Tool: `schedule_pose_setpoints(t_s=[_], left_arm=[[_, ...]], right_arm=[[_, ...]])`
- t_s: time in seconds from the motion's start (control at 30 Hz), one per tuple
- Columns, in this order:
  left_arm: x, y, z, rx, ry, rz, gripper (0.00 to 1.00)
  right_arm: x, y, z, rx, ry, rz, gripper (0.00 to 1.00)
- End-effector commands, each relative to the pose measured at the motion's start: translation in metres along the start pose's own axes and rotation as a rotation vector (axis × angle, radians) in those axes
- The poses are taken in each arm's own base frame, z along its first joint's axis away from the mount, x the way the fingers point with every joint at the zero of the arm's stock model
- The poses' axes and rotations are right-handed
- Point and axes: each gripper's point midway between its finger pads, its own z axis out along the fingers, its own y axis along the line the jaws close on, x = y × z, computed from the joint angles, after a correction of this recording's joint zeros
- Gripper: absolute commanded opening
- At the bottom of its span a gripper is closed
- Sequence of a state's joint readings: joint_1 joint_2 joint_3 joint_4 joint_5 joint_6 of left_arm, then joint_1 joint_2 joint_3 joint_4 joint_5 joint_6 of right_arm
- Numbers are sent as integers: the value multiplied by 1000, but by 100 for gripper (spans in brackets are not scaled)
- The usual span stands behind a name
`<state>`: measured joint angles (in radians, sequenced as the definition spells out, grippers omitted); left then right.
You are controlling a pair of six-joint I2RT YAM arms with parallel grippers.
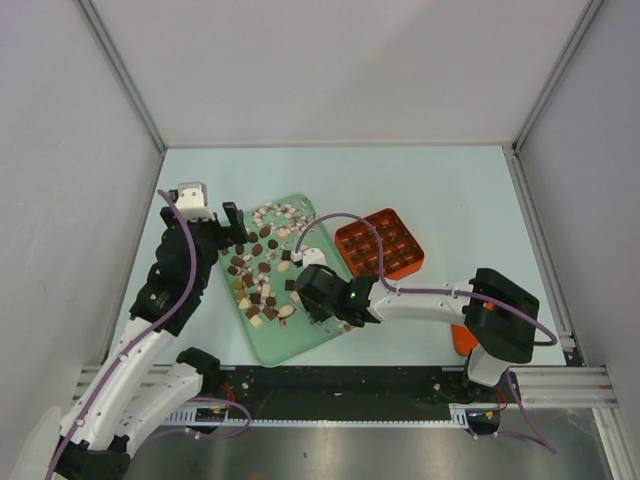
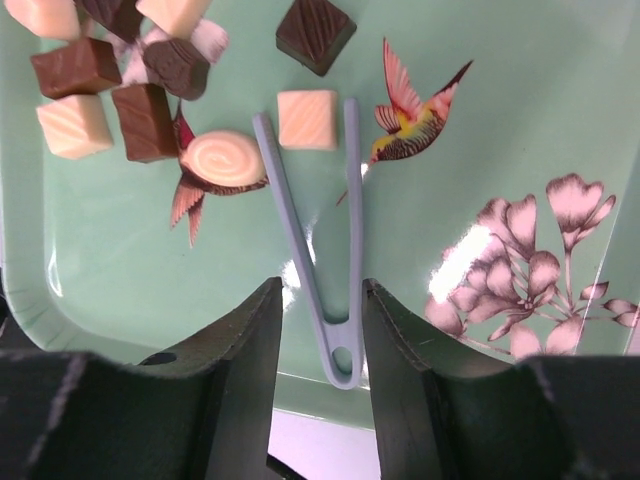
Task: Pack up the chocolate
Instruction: Adjust the clamp.
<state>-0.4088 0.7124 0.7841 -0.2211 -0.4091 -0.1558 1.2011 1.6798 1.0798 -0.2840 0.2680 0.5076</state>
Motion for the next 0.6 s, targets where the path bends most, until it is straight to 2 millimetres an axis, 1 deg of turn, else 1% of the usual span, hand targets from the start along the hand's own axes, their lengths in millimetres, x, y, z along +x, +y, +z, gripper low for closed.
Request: schedule_pose_setpoints(t_s=[0.0,0.17,0.2,0.27,0.33,0.43,0.47,0.53,0.57], left_arm=[[-5,-1,-1,17,-18,9,100],[-4,-2,0,18,-13,7,100],[-4,-2,0,20,-14,6,100],[-3,-3,0,24,-11,6,100],[-2,-3,0,25,-9,5,100],[-2,-6,0,39,-7,-2,100],[-2,-7,0,42,-5,-8,100],[-1,-12,-1,70,3,-31,100],[0,-15,-1,83,9,-39,100]], right_arm=[[2,0,8,10,41,36,39],[5,0,22,-14,83,39,36],[10,0,27,-11,98,30,36],[10,-1,30,-4,114,38,34],[17,-5,36,12,143,44,34],[17,-8,37,21,152,54,22],[16,-9,36,27,149,55,15],[10,-8,30,23,129,56,9],[8,-7,27,17,124,51,4]])
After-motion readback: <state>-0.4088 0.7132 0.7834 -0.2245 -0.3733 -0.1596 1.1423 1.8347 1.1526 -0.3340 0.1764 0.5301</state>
